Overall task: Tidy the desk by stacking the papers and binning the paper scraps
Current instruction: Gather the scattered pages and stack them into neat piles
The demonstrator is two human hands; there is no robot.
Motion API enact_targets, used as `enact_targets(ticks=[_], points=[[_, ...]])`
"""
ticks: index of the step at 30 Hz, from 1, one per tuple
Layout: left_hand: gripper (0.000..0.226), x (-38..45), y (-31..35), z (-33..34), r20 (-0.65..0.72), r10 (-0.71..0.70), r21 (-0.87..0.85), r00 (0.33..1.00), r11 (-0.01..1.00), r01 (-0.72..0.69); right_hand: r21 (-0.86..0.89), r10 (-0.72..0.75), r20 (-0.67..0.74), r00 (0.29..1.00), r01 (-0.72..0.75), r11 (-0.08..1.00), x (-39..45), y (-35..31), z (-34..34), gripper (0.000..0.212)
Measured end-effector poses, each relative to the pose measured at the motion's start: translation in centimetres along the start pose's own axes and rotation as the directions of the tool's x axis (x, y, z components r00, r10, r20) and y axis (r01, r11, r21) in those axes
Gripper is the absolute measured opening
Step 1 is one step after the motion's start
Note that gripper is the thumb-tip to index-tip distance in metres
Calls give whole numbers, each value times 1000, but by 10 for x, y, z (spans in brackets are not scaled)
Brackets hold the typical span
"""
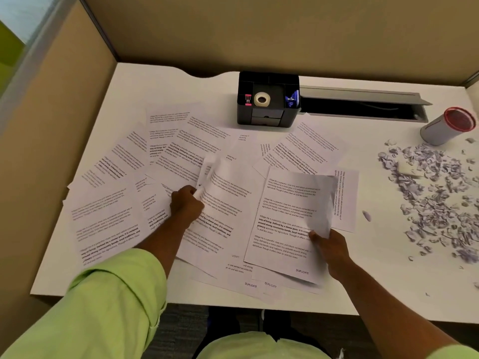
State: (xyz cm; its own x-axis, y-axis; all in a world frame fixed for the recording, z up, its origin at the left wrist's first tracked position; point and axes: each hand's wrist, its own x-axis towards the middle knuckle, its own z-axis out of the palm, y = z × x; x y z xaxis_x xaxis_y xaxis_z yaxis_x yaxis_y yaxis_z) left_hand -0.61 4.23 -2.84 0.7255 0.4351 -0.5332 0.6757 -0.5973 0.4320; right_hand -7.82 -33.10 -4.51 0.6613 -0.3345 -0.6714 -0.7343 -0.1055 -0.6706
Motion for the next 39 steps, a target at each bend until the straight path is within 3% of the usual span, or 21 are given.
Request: enact_targets(ticks=[4,11,13,17,20,23,27,31,34,36,39], points=[[64,-2,1,-11,29,19,-28,999,999,-18,0,0,12,1000,0,1000,-1,-3,-1,21],[57,-6,3,-36,146,127,-341,981,937,-70,28,-21,37,999,20,999,-4,-13,-7,19],[61,-9,5,-48,135,189,-473,973,875,-104,44,-25,43,999,23,999,-5,-15,-11,21],[63,-26,19,-70,139,301,-749,944,655,-98,93,-29,59,998,24,995,-7,-23,-13,21],[79,-35,31,-80,179,369,-843,912,535,-51,147,-51,73,996,40,988,-12,-36,-6,22],[95,-41,40,-87,282,434,-877,855,478,46,170,-69,87,994,54,984,-16,-51,7,29],[89,-46,45,-87,366,502,-881,784,458,118,214,-113,121,986,85,973,-24,-72,21,23],[86,-48,47,-83,379,503,-880,776,456,134,213,-146,199,969,102,972,-30,-84,26,19],[84,-50,49,-74,376,442,-824,814,561,75,267,-145,303,942,62,962,-38,-91,32,19],[66,-53,51,-66,336,368,-748,867,663,8,292,-141,364,921,31,956,-42,-95,35,25],[41,-56,54,-55,306,285,-708,908,706,17,284,-170,409,897,52,957,-48,-101,34,32]])
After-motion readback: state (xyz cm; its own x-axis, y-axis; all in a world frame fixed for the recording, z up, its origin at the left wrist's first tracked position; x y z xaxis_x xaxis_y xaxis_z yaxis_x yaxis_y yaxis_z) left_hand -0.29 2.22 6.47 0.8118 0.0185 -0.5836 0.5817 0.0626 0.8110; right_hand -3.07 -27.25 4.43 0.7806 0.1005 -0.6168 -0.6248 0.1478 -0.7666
